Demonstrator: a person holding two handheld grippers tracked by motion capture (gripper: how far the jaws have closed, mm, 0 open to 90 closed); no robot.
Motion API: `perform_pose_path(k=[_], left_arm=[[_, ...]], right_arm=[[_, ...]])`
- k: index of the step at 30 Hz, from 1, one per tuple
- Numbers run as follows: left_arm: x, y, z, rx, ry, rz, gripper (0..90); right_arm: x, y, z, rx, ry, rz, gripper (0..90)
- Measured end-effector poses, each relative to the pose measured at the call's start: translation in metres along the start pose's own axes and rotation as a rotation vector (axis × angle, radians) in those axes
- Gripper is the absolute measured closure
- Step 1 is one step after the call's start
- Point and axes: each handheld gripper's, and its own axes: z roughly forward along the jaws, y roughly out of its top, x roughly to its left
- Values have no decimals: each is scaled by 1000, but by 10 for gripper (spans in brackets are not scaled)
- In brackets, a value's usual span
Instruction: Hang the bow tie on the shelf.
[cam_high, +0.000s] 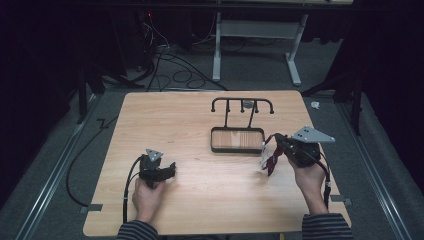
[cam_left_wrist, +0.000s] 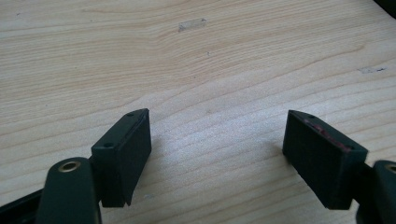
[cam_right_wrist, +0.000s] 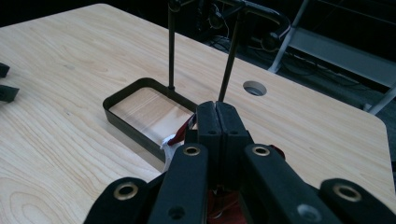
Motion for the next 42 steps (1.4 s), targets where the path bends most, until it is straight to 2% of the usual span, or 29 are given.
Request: perform_pose_path(k=[8,27,42], left_arm=[[0,0,0,0,0,0,241],[0,0,0,0,0,0,241],[0,0,0,-1,-2,1,241]], right_arm=[[4,6,1,-12,8,-11,900],[10,21,10,-17,44,-3,900],[10,31,21,-10,88,40,900]])
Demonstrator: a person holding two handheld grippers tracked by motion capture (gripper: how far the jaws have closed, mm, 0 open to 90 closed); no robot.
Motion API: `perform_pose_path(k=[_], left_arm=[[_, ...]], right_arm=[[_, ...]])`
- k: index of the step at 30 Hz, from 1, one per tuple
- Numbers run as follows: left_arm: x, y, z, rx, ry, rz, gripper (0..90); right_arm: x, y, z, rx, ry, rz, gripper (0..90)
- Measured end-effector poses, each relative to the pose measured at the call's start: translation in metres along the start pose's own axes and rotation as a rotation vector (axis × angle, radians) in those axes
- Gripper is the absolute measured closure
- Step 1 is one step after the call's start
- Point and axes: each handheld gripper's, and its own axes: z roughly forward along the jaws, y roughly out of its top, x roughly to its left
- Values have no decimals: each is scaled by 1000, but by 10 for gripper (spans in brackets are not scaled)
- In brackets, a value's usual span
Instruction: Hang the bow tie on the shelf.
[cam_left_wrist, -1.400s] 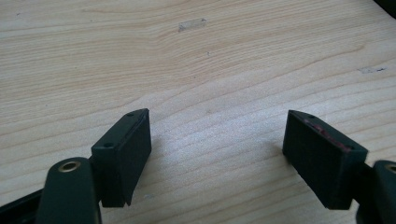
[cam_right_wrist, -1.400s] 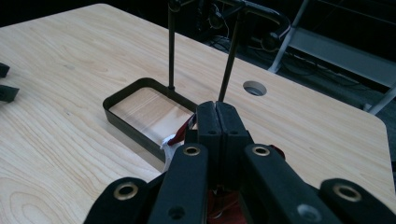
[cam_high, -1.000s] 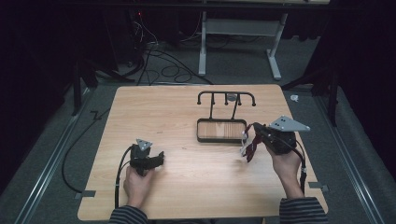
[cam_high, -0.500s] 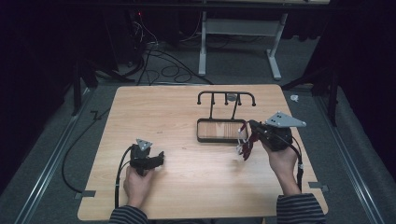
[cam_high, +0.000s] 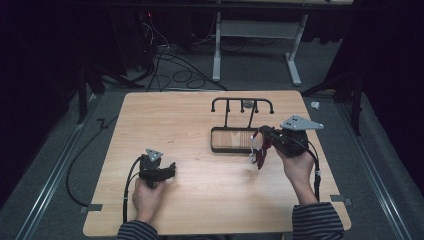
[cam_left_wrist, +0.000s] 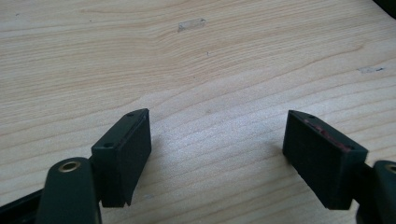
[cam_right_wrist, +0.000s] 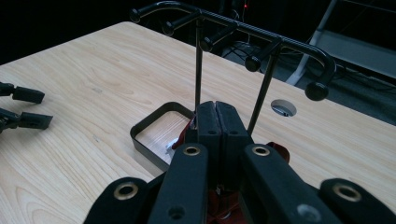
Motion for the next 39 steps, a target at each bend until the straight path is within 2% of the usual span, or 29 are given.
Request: perform_pose_path(k=[13,39], left_arm=[[0,0,0,0,-1,1,241],[0,0,0,0,-2,3,241]], right_arm=[[0,15,11,3,14,6,900],[1,32,34,1,42,21,900]])
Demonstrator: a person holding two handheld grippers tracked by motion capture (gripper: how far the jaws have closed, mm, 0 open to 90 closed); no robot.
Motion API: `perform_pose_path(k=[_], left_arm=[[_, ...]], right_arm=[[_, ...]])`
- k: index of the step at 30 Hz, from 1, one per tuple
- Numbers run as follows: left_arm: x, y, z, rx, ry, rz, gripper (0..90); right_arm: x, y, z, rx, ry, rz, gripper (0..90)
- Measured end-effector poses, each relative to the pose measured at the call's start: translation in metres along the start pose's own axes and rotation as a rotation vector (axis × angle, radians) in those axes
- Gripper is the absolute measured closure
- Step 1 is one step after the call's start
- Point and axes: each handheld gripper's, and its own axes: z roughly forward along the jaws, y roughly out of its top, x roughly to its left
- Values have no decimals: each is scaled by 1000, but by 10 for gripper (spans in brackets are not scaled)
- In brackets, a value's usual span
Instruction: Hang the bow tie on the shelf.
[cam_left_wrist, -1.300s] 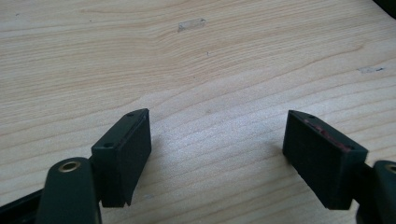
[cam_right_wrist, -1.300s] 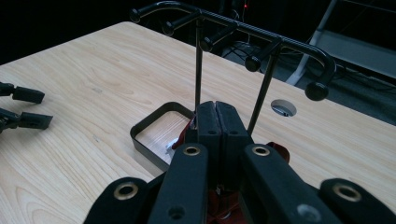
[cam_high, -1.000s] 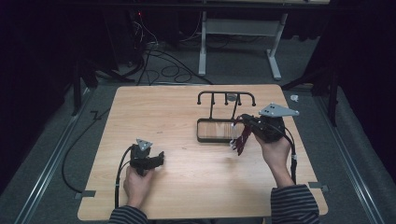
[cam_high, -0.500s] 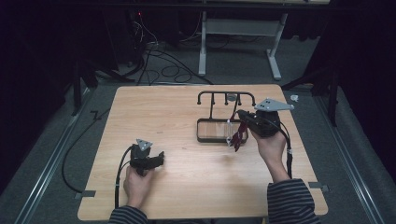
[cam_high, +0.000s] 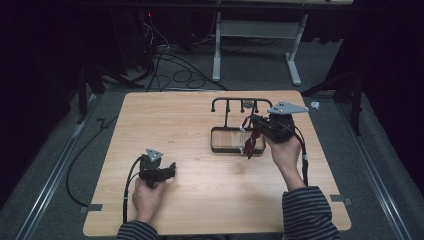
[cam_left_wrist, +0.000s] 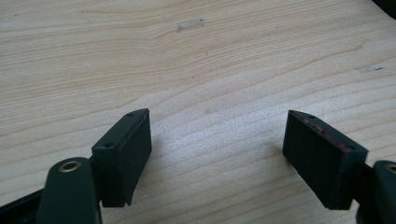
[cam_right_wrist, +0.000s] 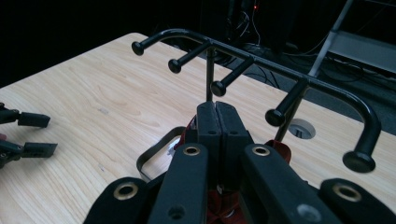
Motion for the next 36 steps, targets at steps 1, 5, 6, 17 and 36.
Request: perform_pose_path(k=[1,5,6,17,36], left_arm=[[0,0,0,0,0,0,241],[0,0,0,0,0,0,241],[0,0,0,0,0,0,241],[0,0,0,0,-1,0,242],[0,0,0,0,-4,2,241]], right_arm=[[0,1,1,-3,2,-3,900],[0,3,5,-3,7,8,900],[-1,4,6,-5,9,7,900],[-1,14,15,-12,4,13,900],[-11,24,35,4,-50,45,900]])
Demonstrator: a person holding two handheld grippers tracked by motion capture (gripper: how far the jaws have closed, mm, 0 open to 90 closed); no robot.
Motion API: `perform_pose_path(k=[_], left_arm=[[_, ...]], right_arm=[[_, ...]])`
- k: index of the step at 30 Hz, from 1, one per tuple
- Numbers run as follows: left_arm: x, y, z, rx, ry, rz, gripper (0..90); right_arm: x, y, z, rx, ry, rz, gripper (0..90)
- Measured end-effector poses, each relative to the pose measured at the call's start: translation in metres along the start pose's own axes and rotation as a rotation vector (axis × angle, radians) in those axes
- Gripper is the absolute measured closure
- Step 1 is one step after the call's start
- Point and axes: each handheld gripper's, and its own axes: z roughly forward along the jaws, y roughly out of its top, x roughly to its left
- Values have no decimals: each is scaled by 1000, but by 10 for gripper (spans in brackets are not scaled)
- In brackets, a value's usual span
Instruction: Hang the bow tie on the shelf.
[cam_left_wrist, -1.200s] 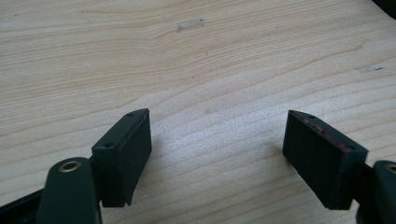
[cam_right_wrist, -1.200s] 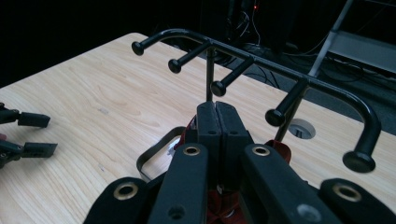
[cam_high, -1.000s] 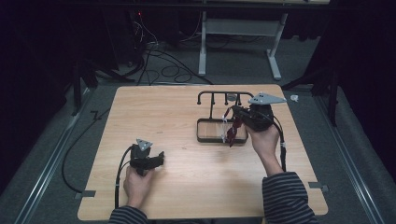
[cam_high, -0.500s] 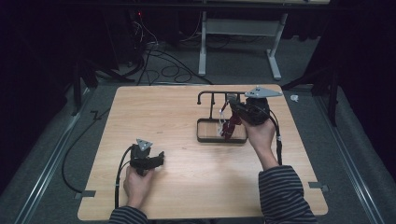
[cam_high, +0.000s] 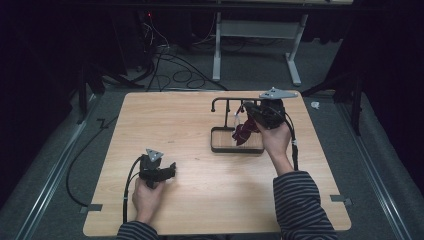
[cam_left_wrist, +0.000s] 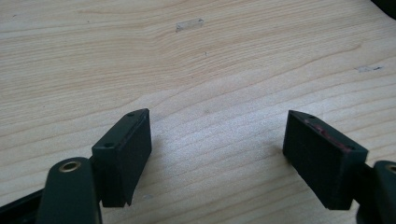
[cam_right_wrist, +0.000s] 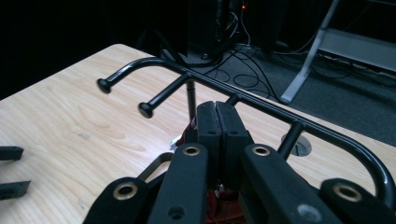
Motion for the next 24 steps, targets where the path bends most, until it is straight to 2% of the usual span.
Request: perform_pose_path(k=[9,20,24], left_arm=[[0,0,0,0,0,0,241],[0,0,0,0,0,0,241],[0,0,0,1,0,1,241]], right_arm=[[-8,-3,10,18,-23,31,900],[-10,-4,13,38,-25,37,885],[-9,-4,13,37,-25,25,885]])
